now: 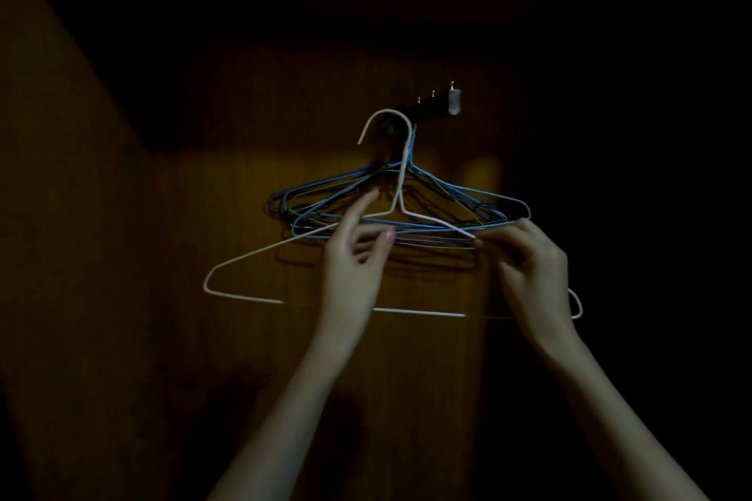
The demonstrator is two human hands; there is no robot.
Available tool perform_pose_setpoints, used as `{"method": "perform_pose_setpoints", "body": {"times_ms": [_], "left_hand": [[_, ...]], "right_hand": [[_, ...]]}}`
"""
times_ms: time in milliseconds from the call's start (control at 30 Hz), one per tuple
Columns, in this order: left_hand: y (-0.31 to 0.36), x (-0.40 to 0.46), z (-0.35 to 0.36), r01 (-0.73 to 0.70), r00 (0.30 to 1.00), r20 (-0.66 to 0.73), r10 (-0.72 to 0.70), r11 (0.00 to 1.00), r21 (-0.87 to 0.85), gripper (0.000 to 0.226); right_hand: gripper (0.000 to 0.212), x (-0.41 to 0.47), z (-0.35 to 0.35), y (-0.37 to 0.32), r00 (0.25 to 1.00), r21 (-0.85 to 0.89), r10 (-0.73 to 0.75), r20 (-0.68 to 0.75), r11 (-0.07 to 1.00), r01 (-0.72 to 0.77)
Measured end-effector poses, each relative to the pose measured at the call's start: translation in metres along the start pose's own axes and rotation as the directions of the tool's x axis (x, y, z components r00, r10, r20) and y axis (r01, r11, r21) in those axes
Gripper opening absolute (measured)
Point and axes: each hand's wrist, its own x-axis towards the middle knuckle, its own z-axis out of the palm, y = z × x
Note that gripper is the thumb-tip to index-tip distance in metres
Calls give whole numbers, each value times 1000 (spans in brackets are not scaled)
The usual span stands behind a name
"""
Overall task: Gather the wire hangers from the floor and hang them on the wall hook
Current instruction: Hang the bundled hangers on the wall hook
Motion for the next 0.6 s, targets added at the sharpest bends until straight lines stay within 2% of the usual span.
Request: {"method": "perform_pose_setpoints", "body": {"times_ms": [67,100,167,200,300,467,600], "left_hand": [[-3,-2,-6,-120,982,-112,153,959,257,36],[-4,-2,-9,-177,957,-145,252,901,395,33],[-10,4,-13,-248,909,-138,393,777,578,37],[-13,8,-14,-263,902,-112,416,737,623,40],[-18,18,-13,-269,919,-21,394,663,698,44],[-17,38,-4,-332,924,101,368,644,690,50],[-14,57,4,-361,913,131,387,613,703,51]], "right_hand": [[9,3,-9,3,1000,-25,9,-23,1000,-9],[8,5,-12,6,999,-34,16,-32,999,-17],[7,10,-17,9,999,-46,19,-48,999,-21],[8,12,-18,10,998,-50,17,-57,999,-20],[9,18,-20,15,996,-48,31,-82,998,-35],[7,36,-20,27,991,-68,39,-125,997,-47],[7,53,-16,37,986,-30,75,-150,996,-80]]}}
